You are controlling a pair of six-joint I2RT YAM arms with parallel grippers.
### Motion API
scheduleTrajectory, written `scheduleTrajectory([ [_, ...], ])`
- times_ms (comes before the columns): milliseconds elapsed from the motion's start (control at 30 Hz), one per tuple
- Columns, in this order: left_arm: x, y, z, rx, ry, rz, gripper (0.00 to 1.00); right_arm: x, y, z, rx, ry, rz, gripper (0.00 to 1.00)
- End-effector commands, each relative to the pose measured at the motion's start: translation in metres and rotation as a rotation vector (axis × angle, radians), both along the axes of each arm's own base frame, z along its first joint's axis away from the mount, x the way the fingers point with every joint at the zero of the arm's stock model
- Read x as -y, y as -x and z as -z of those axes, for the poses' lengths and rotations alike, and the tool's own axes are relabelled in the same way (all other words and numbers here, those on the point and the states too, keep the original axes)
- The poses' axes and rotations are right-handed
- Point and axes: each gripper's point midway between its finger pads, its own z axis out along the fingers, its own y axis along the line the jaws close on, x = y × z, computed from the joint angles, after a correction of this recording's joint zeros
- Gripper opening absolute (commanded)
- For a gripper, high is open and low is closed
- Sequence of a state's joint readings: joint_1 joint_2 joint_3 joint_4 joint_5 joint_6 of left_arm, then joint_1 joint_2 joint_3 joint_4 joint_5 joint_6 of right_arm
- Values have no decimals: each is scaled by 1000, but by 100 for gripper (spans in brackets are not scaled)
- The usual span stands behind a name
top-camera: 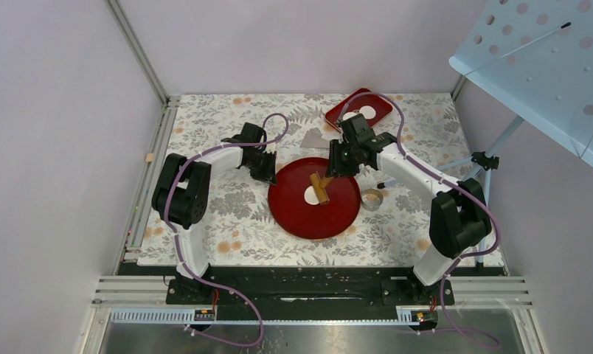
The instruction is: Roll out the dumpling wrappers from the dough
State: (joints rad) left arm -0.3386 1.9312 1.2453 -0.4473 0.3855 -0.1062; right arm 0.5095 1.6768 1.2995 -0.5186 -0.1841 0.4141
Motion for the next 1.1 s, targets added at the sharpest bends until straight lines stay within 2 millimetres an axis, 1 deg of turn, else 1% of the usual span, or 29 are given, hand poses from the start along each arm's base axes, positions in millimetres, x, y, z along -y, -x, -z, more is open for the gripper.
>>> scheduleTrajectory([
  [0, -4, 3, 8, -32, -15, -2, 0, 13, -4, -3, 58, 51, 46, 0],
  [100, -4, 3, 7, -31, -15, -2, 0, 16, 0, 16, 17, 81, 41, 0],
  [200, -4, 3, 7, -31, -14, -2, 0, 18, 5, 30, -20, 99, 35, 0],
  [400, -4, 3, 7, -31, -15, -2, 0, 15, 17, 46, -51, 141, -6, 0],
  [633, -4, 3, 8, -32, -15, -2, 0, 15, 33, 74, -111, 206, -44, 0],
  [933, -4, 3, 7, -30, -14, -3, 0, 16, 48, 102, -167, 244, -59, 0],
  [1033, -4, 3, 7, -31, -13, -3, 0, 12, 51, 105, -176, 237, -70, 0],
  [1067, -4, 3, 7, -33, -12, -3, 0, 7, 51, 103, -178, 220, -82, 0],
])
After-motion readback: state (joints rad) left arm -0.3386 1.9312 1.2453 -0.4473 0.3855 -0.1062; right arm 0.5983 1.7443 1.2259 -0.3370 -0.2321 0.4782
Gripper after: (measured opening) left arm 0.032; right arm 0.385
